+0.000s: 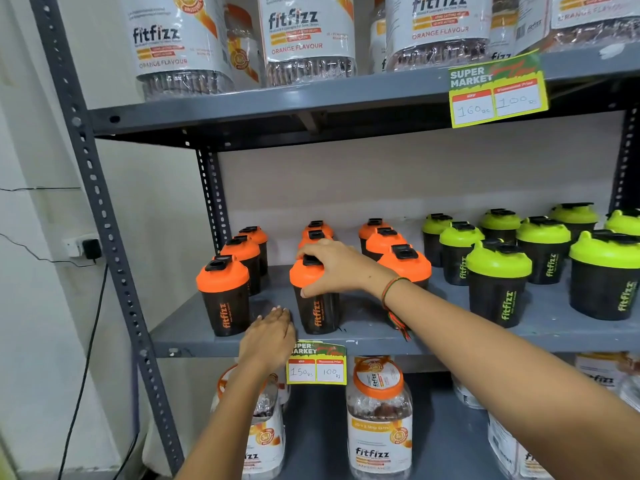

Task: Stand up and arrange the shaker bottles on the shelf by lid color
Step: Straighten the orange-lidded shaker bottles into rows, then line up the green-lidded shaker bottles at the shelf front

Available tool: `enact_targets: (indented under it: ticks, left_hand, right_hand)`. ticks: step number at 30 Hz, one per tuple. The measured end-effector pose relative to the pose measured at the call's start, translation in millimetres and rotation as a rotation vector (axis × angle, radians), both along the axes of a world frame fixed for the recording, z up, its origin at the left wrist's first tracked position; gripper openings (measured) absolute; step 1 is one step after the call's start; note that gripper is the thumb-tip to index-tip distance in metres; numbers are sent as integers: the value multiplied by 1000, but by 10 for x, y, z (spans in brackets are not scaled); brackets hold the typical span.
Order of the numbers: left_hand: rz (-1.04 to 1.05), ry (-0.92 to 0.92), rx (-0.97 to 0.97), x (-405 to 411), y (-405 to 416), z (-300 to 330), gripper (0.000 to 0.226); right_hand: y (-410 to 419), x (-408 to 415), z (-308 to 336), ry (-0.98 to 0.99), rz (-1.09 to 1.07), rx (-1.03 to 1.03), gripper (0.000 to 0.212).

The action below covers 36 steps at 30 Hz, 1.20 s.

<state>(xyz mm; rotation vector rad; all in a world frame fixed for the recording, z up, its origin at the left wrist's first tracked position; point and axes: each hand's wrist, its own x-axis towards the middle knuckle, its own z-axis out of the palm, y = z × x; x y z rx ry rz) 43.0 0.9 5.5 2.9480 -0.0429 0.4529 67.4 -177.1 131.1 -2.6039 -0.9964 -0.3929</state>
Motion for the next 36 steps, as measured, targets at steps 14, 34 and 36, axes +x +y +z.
enact_targets:
  ticks: [14, 34, 36]
  left_hand:
    - [-1, 2, 9, -76, -57, 64, 47]
    - [-436, -1141, -837, -896, -1570, 282, 53]
    - [-568, -1028, -769, -917, -1964, 252, 55]
  right_hand:
    - [-30, -99, 34, 24, -84, -53, 93]
    - [-2002, -775, 312, -757, -306, 923, 45]
    - [-2405, -705, 175, -738, -411, 944, 47]
